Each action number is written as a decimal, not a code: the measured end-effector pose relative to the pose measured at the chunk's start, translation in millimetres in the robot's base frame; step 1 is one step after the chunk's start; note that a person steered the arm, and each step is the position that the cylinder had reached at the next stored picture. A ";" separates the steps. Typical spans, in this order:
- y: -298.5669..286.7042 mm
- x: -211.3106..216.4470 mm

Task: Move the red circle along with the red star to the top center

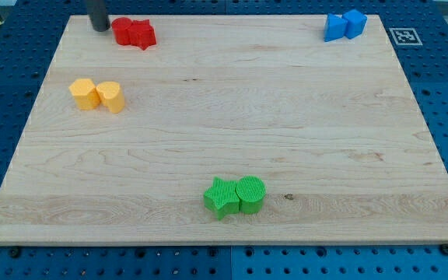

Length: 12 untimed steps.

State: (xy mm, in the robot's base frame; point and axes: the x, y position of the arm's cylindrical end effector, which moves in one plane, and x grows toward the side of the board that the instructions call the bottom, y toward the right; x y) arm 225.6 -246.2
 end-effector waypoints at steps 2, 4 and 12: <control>-12.4 7.9; 10.5 13.7; 113.4 32.8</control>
State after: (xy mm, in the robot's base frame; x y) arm 258.4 -132.8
